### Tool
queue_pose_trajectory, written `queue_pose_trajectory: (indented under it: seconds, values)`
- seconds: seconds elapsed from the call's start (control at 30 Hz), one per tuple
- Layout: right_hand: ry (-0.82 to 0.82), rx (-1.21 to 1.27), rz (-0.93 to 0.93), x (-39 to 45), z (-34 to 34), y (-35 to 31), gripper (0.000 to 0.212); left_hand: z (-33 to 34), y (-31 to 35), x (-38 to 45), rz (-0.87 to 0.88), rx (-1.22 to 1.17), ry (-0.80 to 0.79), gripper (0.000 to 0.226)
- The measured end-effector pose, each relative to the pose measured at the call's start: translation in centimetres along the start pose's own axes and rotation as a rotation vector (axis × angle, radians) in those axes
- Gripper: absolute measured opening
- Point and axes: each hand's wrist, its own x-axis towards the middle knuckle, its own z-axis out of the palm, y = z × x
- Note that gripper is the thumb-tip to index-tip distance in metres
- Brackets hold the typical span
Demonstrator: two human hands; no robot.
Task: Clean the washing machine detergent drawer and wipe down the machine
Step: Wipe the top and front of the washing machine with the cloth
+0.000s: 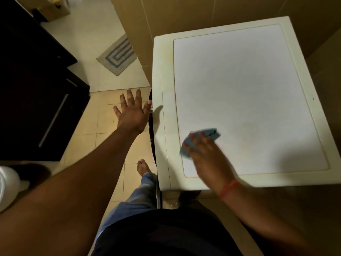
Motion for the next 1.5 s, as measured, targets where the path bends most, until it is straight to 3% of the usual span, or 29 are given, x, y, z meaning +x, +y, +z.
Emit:
queue_pose_trajectory:
  seconds: [0.07, 0.13, 0.23, 0.27, 0.3, 0.4, 0.43, 0.47, 0.57, 0.6, 0.7, 0.77, 0.87, 0.9, 1.03, 1.07, 1.17, 1.2, 1.3, 1.33, 1.4, 1.47, 1.5]
  values:
    - [-0.038, 0.048, -0.187, -2.9, 0.4, -0.3, 0.050, -0.1, -0.5, 0.2, -0.018, -0.015, 0.007, 0.072]
    - [0.031, 0.019, -0.185, -3.2, -0.6, 2.0, 0.042, 0.0, -0.4, 0.3, -0.011, -0.010, 0.005, 0.072]
    - [0.181, 0.067, 0.274, -1.9, -1.4, 4.5, 0.047, 0.4, 0.4, 0.3, 0.020, 0.014, -0.017, 0.070]
    - [0.193, 0.048, 0.350, -1.7, -0.9, 3.9, 0.050, 0.5, 0.8, 0.3, 0.030, 0.016, -0.023, 0.070]
    - [0.183, 0.033, 0.315, -1.5, -0.2, 2.8, 0.052, 0.6, 1.3, 0.3, 0.042, 0.017, -0.028, 0.070]
    - [0.007, -0.009, -0.076, -1.4, 1.3, 2.2, 0.049, 0.7, 3.0, 0.5, 0.086, 0.015, -0.037, 0.070]
    - [0.009, -0.055, -0.093, -0.5, 0.7, 3.8, 0.049, 0.7, 3.4, 0.5, 0.100, 0.016, -0.037, 0.069]
    - [0.037, -0.113, -0.026, 0.5, 0.1, 5.5, 0.049, 0.8, 3.8, 0.6, 0.112, 0.015, -0.037, 0.069]
    - [0.204, -0.106, 0.476, 2.5, -2.3, 8.7, 0.050, 1.0, 5.0, 0.8, 0.124, 0.017, -0.048, 0.070]
    - [0.213, -0.117, 0.484, 3.0, -2.2, 8.0, 0.052, 1.0, 5.3, 0.8, 0.129, 0.017, -0.048, 0.070]
    - [0.026, -0.146, -0.004, 3.2, -0.2, 4.2, 0.054, 1.2, 6.6, 0.9, 0.154, 0.001, -0.048, 0.070]
    - [-0.008, -0.211, -0.084, 4.1, -1.3, 5.7, 0.054, 1.3, 7.0, 1.1, 0.161, 0.005, -0.044, 0.070]
    - [0.134, -0.148, 0.473, 5.8, -3.7, 9.2, 0.056, 1.5, 7.2, 1.1, 0.170, 0.025, -0.044, 0.070]
    - [0.154, -0.113, 0.526, 6.2, -3.5, 9.0, 0.057, 1.5, 7.2, 1.2, 0.168, 0.033, -0.047, 0.071]
    - [0.016, -0.119, -0.040, 6.9, -1.5, 6.6, 0.052, 1.6, 7.6, 1.8, 0.153, 0.010, -0.041, 0.074]
    - [0.011, -0.095, 0.015, 7.4, -2.3, 7.7, 0.048, 1.6, 7.7, 1.9, 0.150, 0.006, -0.041, 0.075]
    - [0.210, -0.081, 0.528, 8.8, -3.6, 10.5, 0.051, 1.6, 7.7, 2.1, 0.151, 0.021, -0.039, 0.072]
    - [0.233, -0.087, 0.533, 9.5, -3.4, 10.1, 0.053, 1.6, 7.8, 2.2, 0.145, 0.024, -0.037, 0.071]
    - [0.082, -0.112, 0.026, 11.9, -1.8, 6.6, 0.053, 1.7, 8.1, 2.6, 0.115, 0.008, -0.033, 0.071]
    - [0.045, -0.113, -0.038, 12.6, -2.1, 6.7, 0.051, 1.7, 8.4, 2.8, 0.113, 0.001, -0.028, 0.072]
    - [0.097, -0.132, 0.144, 14.1, -3.2, 9.3, 0.052, 1.6, 8.8, 3.0, 0.135, 0.000, -0.027, 0.073]
    - [0.157, -0.066, 0.527, 14.1, -4.5, 10.9, 0.056, 1.3, 9.0, 3.1, 0.154, 0.016, -0.023, 0.074]
    - [0.191, -0.050, 0.550, 14.2, -4.2, 10.6, 0.056, 1.2, 8.9, 3.3, 0.150, 0.017, -0.020, 0.074]
